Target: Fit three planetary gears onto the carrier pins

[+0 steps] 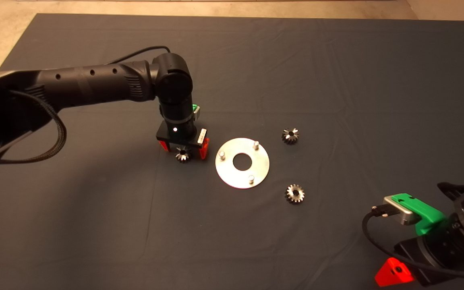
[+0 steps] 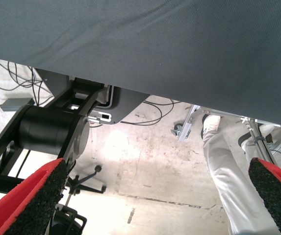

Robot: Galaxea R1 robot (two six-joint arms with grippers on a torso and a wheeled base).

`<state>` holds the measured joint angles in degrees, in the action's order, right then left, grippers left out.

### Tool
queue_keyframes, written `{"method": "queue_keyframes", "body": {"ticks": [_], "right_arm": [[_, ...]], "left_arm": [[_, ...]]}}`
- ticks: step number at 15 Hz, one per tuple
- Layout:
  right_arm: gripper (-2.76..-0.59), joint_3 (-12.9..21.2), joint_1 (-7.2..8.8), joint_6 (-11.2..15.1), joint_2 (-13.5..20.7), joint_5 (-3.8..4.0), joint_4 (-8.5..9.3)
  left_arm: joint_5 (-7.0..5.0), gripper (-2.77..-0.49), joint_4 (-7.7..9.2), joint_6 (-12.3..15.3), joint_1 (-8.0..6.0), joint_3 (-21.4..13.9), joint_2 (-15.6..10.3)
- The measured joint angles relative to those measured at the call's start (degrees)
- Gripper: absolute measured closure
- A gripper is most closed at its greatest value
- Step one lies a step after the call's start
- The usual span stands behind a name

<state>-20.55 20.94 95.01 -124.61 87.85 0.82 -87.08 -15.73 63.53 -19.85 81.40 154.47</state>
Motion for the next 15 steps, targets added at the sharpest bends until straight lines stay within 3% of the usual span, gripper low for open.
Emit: {"method": "queue_keyframes", "body": {"ticks": [11, 15], "right_arm": [[-2.75, 0.0, 0.01, 0.0, 0.0, 0.00, 0.00], [-2.75, 0.0, 0.01, 0.0, 0.0, -0.02, 0.00]], "left_arm": [[-0.02, -2.38, 0.00, 0.0, 0.00, -0.2, 0.1], [-0.02, -2.16, 0.02, 0.7, 0.00, -1.0, 0.1]]}}
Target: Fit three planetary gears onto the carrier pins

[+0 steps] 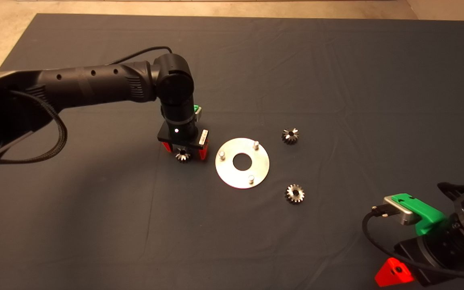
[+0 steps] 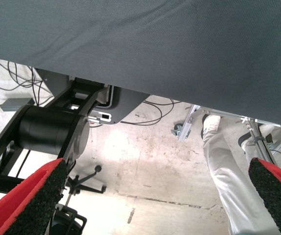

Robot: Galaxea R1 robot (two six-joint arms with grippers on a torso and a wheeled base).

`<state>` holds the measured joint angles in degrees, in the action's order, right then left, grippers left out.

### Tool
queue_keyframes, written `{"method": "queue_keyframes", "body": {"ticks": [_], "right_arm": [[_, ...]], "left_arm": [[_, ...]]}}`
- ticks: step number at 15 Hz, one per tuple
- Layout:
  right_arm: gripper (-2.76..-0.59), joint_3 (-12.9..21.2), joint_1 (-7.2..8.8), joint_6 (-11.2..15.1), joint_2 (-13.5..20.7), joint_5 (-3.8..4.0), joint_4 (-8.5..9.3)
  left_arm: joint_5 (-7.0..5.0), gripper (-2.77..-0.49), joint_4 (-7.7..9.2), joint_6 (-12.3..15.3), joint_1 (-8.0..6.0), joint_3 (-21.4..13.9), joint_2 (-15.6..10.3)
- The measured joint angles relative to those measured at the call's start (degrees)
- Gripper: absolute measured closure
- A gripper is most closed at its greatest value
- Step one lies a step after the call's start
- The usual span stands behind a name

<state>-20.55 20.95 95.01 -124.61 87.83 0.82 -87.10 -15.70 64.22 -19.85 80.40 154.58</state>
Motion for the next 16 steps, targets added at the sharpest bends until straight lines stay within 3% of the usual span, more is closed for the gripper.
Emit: {"method": "queue_keyframes", "body": {"ticks": [4, 12, 16], "right_arm": [[-2.75, 0.0, -0.01, 0.0, 0.0, 0.02, 0.00], [-2.75, 0.0, -0.01, 0.0, 0.0, 0.02, 0.00], [-2.75, 0.0, -0.01, 0.0, 0.0, 0.04, 0.00]], "left_arm": [[0.00, -1.93, 0.00, 0.5, 0.00, -0.8, 0.0], [0.00, -1.93, -0.02, 1.5, -0.02, -0.9, -0.2], [0.00, -1.80, -0.02, 2.6, -0.02, -1.0, -0.7]]}}
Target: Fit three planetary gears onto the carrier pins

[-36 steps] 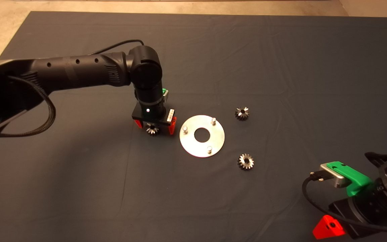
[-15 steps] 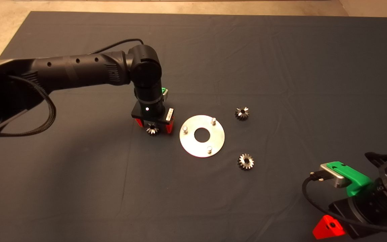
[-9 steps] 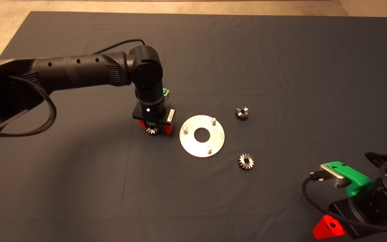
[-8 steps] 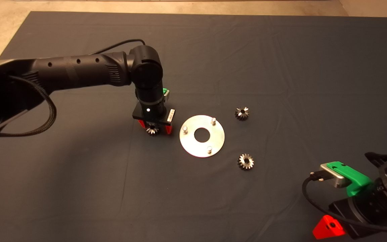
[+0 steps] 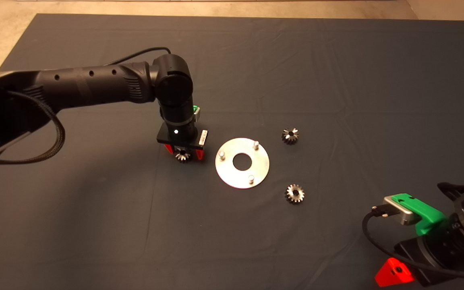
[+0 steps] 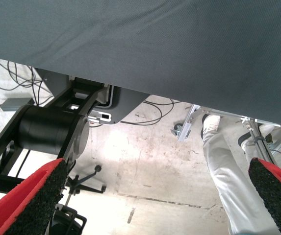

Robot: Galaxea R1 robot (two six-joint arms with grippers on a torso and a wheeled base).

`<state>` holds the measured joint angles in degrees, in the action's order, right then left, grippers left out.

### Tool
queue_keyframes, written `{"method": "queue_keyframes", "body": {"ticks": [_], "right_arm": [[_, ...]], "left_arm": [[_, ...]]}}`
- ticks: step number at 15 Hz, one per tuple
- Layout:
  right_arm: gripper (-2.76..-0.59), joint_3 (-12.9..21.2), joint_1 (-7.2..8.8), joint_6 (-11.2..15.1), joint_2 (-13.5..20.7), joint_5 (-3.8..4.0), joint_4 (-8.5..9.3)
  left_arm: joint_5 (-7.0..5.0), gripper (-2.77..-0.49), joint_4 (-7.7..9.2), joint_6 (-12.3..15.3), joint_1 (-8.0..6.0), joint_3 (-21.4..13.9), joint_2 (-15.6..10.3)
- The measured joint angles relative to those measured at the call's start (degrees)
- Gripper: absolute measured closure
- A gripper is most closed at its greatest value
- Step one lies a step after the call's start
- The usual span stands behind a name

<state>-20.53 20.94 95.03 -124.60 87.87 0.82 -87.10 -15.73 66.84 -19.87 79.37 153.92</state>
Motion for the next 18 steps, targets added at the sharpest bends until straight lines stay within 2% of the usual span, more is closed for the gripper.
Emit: {"method": "queue_keyframes", "body": {"ticks": [1, 3, 5, 7, 12, 13, 18], "right_arm": [[-2.75, 0.0, 0.00, 0.0, 0.0, -0.02, 0.00], [-2.75, 0.0, 0.00, 0.0, 0.0, -0.02, 0.00], [-2.75, 0.0, 0.00, 0.0, 0.0, -0.02, 0.00], [-2.75, 0.0, 0.00, 0.0, 0.0, -0.05, 0.00], [-2.75, 0.0, 0.00, 0.0, 0.0, 0.00, 0.00], [-2.75, 0.0, 0.00, 0.0, 0.0, -0.01, 0.00], [-2.75, 0.0, 0.00, 0.0, 0.0, -0.02, 0.00]], "left_arm": [[0.02, -1.80, 0.00, 0.2, 0.00, 0.0, -0.1], [0.00, -1.65, 0.00, 0.4, 0.00, 0.0, -0.1], [0.02, -1.65, 0.00, 0.6, 0.00, -0.1, -0.2], [0.02, -1.51, 0.00, 0.9, 0.00, -0.3, -0.5], [0.04, -1.49, 0.02, 1.1, 0.00, -0.8, -0.9], [0.04, -1.37, 0.02, 1.1, 0.00, -0.9, -1.1], [0.04, -1.22, 0.05, 1.1, 0.00, -1.5, -1.6]]}}
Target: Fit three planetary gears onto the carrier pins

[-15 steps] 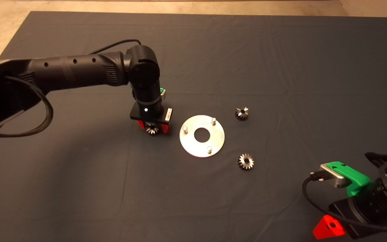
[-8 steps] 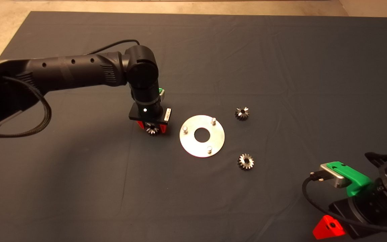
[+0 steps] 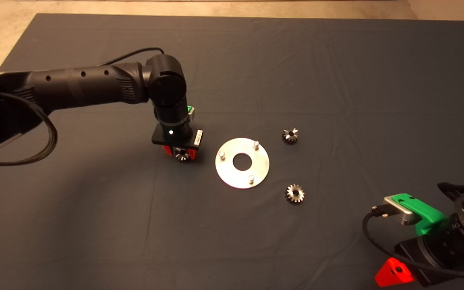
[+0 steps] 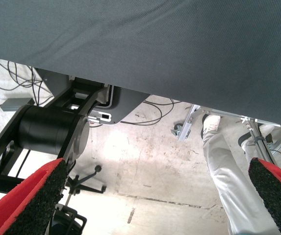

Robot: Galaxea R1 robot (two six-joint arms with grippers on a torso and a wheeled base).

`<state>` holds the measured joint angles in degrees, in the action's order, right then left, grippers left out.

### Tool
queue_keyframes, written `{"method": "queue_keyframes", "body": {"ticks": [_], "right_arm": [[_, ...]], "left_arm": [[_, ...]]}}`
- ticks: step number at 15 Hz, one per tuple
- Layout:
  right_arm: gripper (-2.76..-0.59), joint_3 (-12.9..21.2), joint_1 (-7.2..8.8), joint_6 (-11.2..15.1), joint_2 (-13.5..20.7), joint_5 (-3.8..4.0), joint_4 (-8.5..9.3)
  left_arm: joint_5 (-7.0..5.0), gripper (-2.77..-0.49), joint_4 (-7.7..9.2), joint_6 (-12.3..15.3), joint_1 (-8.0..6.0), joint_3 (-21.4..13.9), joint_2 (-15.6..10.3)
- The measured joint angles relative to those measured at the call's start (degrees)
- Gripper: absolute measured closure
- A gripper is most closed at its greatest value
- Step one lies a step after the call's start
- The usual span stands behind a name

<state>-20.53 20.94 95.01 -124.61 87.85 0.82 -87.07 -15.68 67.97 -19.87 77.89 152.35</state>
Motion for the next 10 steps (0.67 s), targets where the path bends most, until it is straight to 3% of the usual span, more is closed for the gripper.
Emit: {"method": "queue_keyframes", "body": {"ticks": [10], "right_arm": [[-2.75, 0.0, 0.00, 0.0, 0.0, 0.00, 0.00]], "left_arm": [[0.00, -1.09, -0.02, -0.1, 0.02, -0.4, 0.0]]}}
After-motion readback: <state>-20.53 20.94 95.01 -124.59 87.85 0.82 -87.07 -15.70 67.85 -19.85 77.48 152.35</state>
